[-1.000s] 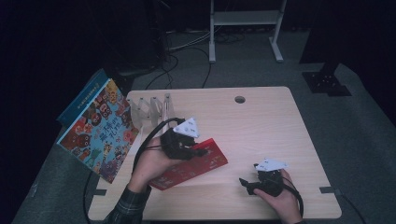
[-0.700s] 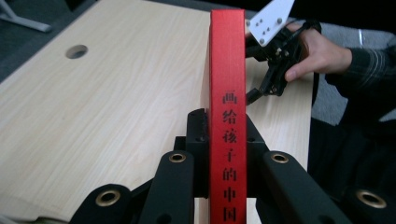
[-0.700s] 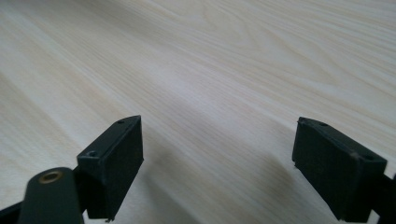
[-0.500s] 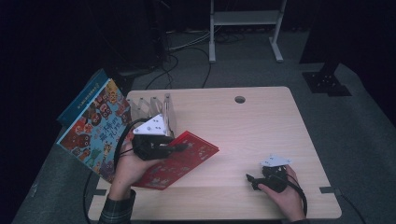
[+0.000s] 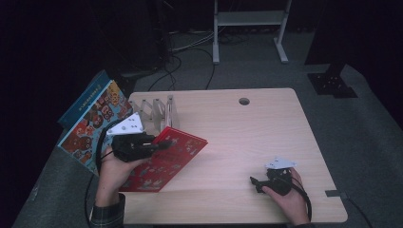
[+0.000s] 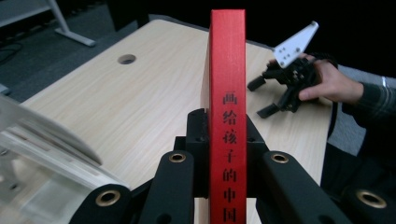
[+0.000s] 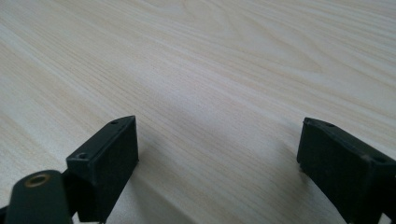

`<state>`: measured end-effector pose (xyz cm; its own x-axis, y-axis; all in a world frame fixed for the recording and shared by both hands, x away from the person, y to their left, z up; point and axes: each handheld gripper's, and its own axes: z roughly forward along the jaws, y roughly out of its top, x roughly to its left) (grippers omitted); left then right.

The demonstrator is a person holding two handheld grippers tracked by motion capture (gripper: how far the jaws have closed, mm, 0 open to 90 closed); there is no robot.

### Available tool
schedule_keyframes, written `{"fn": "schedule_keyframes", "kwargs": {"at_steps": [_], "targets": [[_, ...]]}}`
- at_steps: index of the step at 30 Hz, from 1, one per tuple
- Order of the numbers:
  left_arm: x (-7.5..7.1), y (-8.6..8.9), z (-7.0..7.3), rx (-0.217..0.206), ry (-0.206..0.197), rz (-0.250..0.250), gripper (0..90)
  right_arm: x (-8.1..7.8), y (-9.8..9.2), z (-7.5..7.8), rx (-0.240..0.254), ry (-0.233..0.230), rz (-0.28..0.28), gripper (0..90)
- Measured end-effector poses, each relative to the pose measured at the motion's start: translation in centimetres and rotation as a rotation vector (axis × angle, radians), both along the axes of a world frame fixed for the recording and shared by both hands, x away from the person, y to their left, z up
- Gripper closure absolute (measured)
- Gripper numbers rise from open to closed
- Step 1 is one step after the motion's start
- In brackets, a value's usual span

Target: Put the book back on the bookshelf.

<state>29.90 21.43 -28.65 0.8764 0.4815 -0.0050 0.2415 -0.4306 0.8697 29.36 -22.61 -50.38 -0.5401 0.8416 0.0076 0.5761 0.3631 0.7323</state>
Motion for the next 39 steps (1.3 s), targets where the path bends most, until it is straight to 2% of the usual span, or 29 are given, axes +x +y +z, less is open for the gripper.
{"fn": "schedule_keyframes", "kwargs": {"at_steps": [11,19,27,33,39], "targets": [[-0.7,4.3,0.6,-0.068,-0.023,0.124,79.7,0.0,0.0,0.0,0.000,0.000,0.000,11.6],[-1.5,6.8,1.2,-0.102,-0.045,0.204,79.7,0.0,0.0,0.0,0.000,0.000,0.000,11.6],[-1.7,8.3,1.2,-0.108,-0.050,0.261,79.7,0.0,0.0,0.0,0.000,-0.001,-0.001,11.4],[-1.8,9.3,1.2,-0.128,-0.057,0.310,79.7,0.0,0.0,0.0,-0.001,0.000,0.000,11.3],[-1.7,9.9,1.2,-0.155,-0.083,0.366,79.7,0.0,0.0,0.0,-0.002,0.000,0.000,11.3]]}}
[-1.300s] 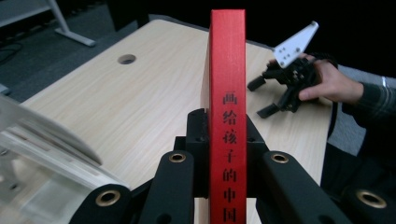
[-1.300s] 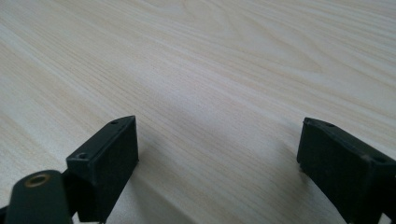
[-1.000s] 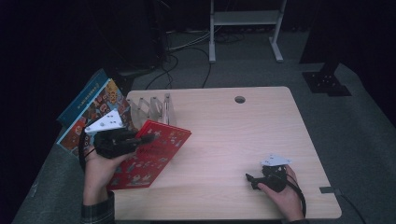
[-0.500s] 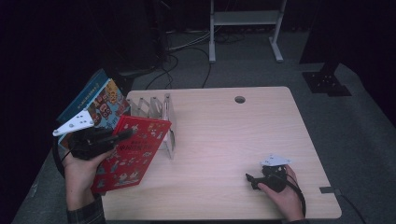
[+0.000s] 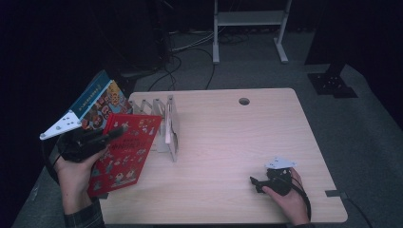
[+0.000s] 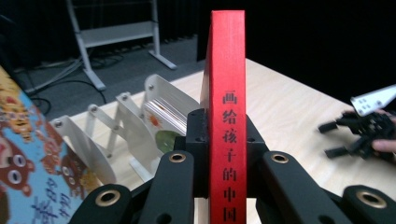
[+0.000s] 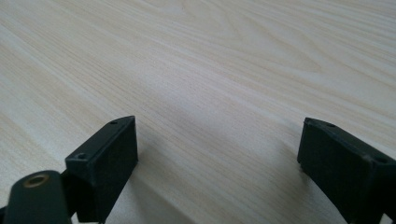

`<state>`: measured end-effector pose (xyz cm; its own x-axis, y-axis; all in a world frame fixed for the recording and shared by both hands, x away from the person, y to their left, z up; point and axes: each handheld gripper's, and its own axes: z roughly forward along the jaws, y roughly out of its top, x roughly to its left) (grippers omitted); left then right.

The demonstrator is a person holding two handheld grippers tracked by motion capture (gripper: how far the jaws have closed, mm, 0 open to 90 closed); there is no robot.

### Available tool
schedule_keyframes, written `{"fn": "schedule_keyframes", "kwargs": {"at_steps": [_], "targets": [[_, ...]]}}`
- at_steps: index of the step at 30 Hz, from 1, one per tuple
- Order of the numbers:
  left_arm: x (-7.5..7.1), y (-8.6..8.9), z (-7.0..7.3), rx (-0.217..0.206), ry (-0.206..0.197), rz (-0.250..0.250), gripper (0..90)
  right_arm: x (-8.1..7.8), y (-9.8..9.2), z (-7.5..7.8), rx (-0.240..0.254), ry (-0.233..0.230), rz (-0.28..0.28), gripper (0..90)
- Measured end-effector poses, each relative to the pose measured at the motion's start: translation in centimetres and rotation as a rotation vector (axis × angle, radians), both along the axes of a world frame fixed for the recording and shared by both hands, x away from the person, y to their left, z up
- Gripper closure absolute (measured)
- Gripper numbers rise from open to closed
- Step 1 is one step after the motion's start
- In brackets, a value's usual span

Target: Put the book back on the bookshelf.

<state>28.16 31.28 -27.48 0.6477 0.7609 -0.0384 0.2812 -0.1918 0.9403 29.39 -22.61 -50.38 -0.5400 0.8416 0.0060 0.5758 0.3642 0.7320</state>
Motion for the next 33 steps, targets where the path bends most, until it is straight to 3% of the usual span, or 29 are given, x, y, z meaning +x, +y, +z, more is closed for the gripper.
{"fn": "schedule_keyframes", "kwargs": {"at_steps": [8,16,22,33], "targets": [[1.0,-0.2,-0.5,-0.010,-0.022,0.084,79.7,0.0,0.0,0.0,0.000,0.000,-0.001,11.1],[2.0,-0.2,-1.3,-0.033,-0.074,0.167,79.7,0.0,0.0,0.0,0.001,0.001,-0.002,11.0],[3.0,-0.4,-1.8,-0.041,-0.082,0.200,79.7,0.1,0.0,0.0,0.001,0.003,-0.005,10.7],[4.9,-0.5,-2.5,-0.067,-0.136,0.269,79.7,0.1,0.0,0.0,0.001,0.003,-0.005,10.7]]}}
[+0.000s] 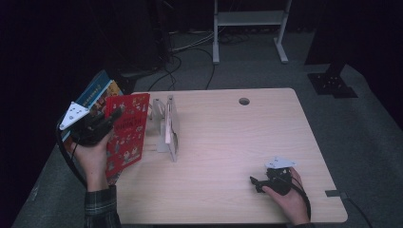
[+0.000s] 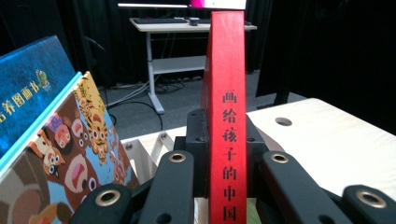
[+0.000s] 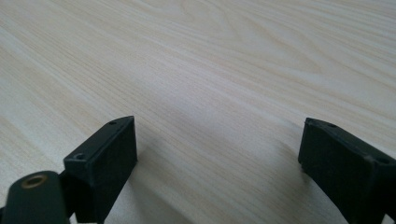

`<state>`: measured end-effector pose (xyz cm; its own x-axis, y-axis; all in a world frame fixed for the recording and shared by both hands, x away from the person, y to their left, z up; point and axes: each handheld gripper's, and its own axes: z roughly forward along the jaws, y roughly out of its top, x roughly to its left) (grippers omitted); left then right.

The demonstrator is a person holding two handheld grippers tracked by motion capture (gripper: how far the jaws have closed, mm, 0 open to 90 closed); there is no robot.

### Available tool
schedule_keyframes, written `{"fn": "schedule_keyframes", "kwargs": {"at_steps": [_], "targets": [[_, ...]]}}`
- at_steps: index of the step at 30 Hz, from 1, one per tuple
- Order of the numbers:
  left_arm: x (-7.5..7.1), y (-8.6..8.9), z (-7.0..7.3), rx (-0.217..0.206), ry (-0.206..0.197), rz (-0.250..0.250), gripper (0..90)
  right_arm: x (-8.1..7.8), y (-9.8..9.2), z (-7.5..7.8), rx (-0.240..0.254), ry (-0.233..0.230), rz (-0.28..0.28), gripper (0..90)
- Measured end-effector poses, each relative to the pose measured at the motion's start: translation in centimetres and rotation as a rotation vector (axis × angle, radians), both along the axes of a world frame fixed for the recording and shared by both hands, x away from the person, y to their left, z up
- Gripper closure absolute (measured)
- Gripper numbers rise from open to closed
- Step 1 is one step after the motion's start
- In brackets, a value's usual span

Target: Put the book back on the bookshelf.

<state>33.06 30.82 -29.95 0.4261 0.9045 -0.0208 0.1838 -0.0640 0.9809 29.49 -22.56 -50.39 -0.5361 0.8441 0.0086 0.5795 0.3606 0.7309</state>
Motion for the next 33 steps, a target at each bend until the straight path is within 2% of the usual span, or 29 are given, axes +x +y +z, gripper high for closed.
{"fn": "schedule_keyframes", "kwargs": {"at_steps": [6,13,15,22,30,33], "targets": [[1.1,-0.3,-0.6,-0.029,-0.043,0.019,79.7,0.0,0.0,0.0,0.000,0.000,0.000,10.7],[2.7,-0.6,-1.2,-0.020,-0.058,0.031,79.7,0.0,0.0,0.0,0.000,0.000,0.001,10.7],[3.2,-0.7,-1.4,-0.033,-0.058,0.031,79.7,0.0,0.0,0.0,-0.001,0.000,0.001,10.7],[4.6,-0.7,-2.1,-0.040,-0.080,0.041,79.7,0.0,0.0,0.0,0.000,0.000,0.001,10.7],[5.7,-1.0,-3.3,-0.064,-0.110,0.056,79.7,0.0,0.0,0.0,0.000,-0.001,0.001,10.7],[6.0,-1.2,-3.7,-0.069,-0.108,0.061,79.7,0.0,0.0,0.0,0.000,-0.001,0.001,10.7]]}}
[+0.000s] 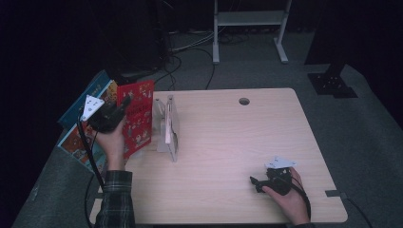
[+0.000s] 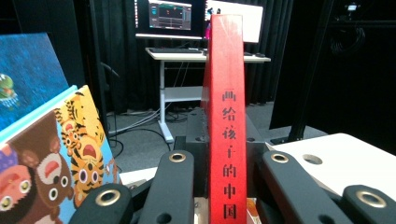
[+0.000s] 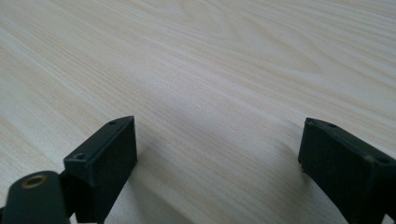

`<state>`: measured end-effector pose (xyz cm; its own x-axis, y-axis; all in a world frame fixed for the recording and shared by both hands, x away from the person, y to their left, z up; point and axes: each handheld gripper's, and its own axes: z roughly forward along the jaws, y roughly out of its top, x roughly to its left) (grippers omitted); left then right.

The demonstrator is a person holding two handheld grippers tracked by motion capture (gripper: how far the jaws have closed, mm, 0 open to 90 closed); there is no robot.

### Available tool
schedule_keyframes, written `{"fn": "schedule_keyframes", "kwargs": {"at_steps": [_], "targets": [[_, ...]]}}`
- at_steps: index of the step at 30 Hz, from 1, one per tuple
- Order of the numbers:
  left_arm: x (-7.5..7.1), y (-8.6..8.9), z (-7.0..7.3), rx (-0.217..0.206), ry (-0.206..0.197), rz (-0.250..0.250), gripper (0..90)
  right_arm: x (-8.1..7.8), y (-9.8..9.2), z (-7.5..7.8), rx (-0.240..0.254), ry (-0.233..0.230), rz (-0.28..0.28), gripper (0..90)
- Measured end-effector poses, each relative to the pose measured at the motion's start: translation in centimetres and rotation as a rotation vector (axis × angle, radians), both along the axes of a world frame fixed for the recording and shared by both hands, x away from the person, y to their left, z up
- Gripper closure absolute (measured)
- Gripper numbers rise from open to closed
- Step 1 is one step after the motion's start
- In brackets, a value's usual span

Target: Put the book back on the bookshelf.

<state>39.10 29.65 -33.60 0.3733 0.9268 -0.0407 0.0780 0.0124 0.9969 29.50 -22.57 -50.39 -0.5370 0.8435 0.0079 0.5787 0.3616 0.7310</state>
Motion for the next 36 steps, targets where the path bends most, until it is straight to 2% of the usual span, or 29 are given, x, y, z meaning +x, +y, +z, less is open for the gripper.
{"fn": "schedule_keyframes", "kwargs": {"at_steps": [9,16,19,21,25,31,36], "targets": [[0.0,0.0,-0.5,0.000,-0.019,-0.006,79.7,0.0,0.0,0.0,0.000,0.001,0.000,10.7],[-1.2,0.5,-0.6,0.012,0.001,-0.015,79.8,0.0,0.0,0.0,0.000,0.001,0.000,10.7],[-1.4,0.4,-0.6,0.019,0.003,-0.018,79.7,0.0,0.0,0.0,0.000,0.001,-0.001,10.7],[-1.6,0.2,-0.5,0.038,0.008,-0.014,79.8,0.0,0.0,0.0,0.000,0.001,-0.003,10.7],[-2.0,0.0,-0.6,0.036,0.007,-0.012,79.8,0.0,0.0,0.0,0.000,0.001,-0.003,10.7],[-2.5,0.3,-1.5,0.024,0.034,-0.002,79.7,0.0,0.0,0.0,0.001,0.001,-0.004,10.7],[-2.5,0.4,-2.3,0.036,0.075,0.004,79.5,0.0,0.0,0.0,0.001,0.000,-0.003,10.7]]}}
